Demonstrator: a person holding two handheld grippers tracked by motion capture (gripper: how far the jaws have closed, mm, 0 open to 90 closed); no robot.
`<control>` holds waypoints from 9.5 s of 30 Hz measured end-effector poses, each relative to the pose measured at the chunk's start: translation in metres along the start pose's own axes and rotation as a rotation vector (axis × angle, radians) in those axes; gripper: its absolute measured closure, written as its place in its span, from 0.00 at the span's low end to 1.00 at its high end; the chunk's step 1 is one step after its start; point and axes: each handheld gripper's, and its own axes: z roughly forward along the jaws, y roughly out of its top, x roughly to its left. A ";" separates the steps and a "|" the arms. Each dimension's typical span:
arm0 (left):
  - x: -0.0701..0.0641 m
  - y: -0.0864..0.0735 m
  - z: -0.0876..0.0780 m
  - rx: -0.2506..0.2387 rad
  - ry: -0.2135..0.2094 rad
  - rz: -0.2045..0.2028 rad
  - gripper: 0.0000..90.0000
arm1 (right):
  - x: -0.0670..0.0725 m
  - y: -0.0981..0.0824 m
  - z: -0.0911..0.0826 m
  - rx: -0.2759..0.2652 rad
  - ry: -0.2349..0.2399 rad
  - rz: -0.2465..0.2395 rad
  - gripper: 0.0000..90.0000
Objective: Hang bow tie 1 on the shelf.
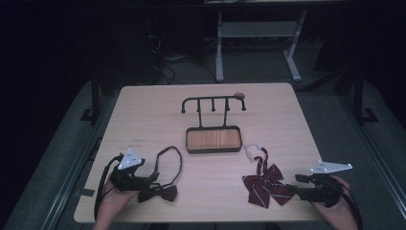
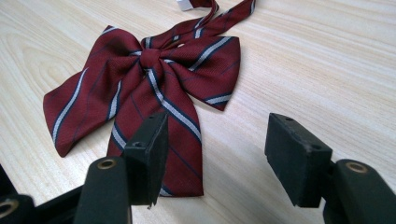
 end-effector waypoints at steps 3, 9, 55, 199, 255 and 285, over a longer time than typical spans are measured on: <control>-0.001 0.000 0.000 -0.006 0.001 -0.004 0.28 | 0.001 0.000 0.000 0.001 0.000 -0.003 0.44; -0.001 0.000 0.000 0.000 -0.003 0.001 0.27 | 0.004 0.003 0.001 0.001 -0.002 -0.017 0.43; -0.002 -0.001 -0.002 0.001 -0.003 0.029 0.26 | 0.020 0.083 0.016 0.130 0.008 -0.117 0.43; 0.002 -0.003 -0.003 -0.004 -0.031 0.020 0.26 | 0.026 0.199 0.014 0.351 0.057 -0.251 0.93; 0.006 -0.004 -0.002 -0.005 -0.031 0.011 0.26 | 0.067 0.260 -0.007 0.319 0.013 -0.379 0.94; 0.006 -0.003 -0.003 0.004 -0.026 0.031 0.26 | 0.064 0.308 0.011 0.346 -0.047 -0.365 0.94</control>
